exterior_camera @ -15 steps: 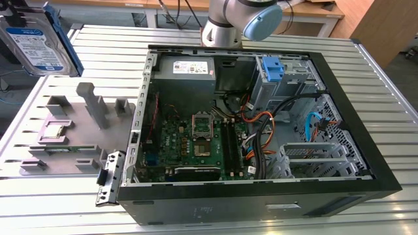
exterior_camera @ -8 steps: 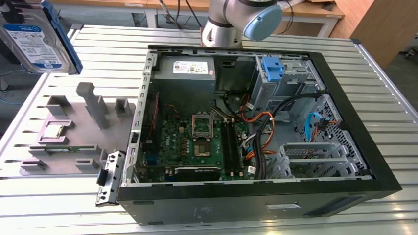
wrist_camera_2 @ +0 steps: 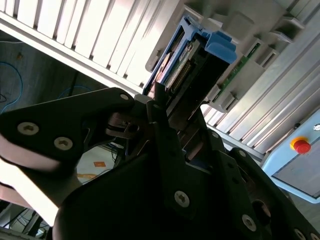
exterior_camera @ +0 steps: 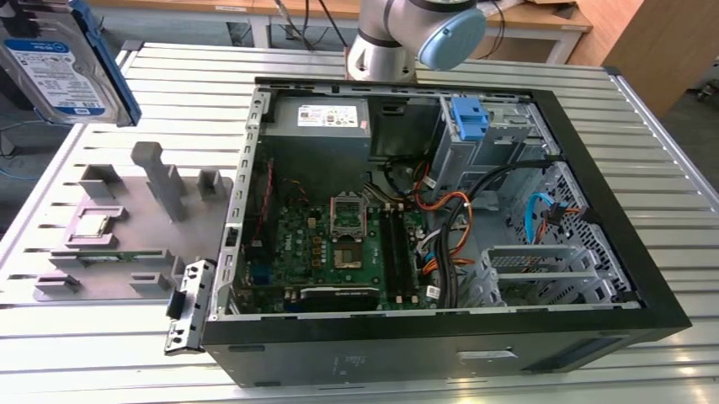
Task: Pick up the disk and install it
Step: 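Pick up the disk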
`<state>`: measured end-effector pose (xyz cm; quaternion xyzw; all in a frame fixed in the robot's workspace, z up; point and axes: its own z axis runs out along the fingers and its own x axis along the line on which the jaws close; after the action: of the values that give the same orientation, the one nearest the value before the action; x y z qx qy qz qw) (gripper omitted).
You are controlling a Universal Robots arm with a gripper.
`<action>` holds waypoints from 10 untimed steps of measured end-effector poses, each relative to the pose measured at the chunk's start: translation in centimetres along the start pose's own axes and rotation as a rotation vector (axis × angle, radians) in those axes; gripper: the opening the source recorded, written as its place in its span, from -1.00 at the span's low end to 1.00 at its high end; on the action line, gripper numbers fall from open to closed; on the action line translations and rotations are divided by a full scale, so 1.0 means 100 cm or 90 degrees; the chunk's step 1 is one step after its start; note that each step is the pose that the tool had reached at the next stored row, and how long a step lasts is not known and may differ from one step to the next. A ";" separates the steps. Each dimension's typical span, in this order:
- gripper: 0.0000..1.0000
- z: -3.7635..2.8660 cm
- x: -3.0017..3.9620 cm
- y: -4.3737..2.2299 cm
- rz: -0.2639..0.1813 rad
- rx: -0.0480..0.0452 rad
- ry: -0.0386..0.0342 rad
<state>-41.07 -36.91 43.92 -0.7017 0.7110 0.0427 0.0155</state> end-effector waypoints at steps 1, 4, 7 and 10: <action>-0.30 -0.0005 0.0000 0.0000 0.000 0.0001 0.0000; -0.30 -0.0016 -0.0001 0.0001 0.000 0.0000 0.0002; -0.30 -0.0016 -0.0001 0.0001 0.000 0.0001 0.0002; -0.30 -0.0017 -0.0002 0.0001 0.000 0.0001 0.0002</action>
<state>-41.07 -36.91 44.09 -0.7017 0.7110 0.0426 0.0154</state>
